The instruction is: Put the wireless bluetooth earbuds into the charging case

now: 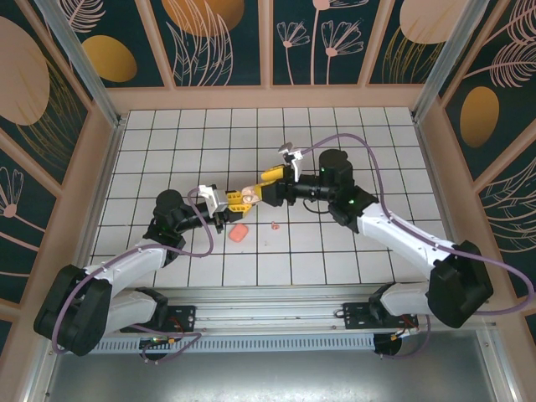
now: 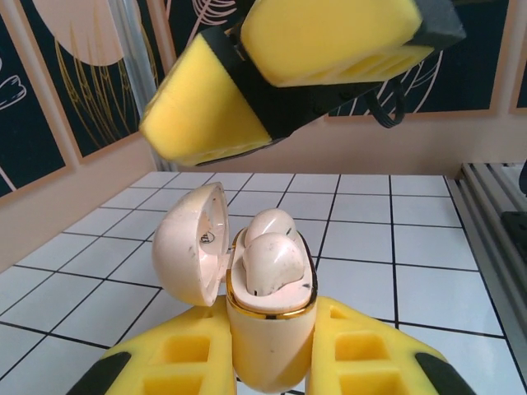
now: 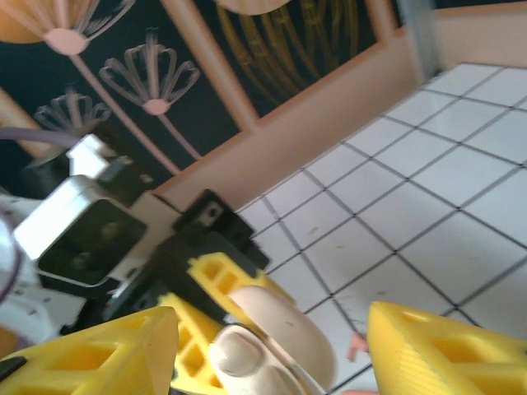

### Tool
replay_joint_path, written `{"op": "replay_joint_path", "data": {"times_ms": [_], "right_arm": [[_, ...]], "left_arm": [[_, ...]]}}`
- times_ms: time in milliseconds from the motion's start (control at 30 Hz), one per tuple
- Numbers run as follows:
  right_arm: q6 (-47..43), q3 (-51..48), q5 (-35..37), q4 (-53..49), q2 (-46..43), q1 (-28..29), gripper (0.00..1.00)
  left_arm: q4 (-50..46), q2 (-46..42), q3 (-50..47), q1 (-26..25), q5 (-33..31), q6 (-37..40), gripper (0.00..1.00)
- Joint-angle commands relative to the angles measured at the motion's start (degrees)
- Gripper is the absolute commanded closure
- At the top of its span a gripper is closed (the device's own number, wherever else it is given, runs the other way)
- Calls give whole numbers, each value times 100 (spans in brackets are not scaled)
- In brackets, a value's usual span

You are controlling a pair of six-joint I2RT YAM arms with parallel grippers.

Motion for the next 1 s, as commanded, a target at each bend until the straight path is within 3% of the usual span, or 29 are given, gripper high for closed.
{"op": "replay_joint_path", "data": {"times_ms": [0, 233, 500, 700, 967], "right_arm": [[202, 288, -956, 274, 234, 6, 37], [132, 508, -1325, -22, 423, 12, 39], [65, 107, -1460, -54, -54, 22, 43], [-9, -452, -1174, -18, -733, 6, 43], [444, -737, 342, -22, -1126, -316, 41]], "left_arm": [[222, -66, 59, -12, 240, -85, 90], [237, -163, 47, -11, 174, -147, 91], [202, -297, -7, -8, -89, -147, 90], [207, -267, 35, -10, -93, -162, 90], [188, -181, 127, -19, -260, -756, 91]]}}
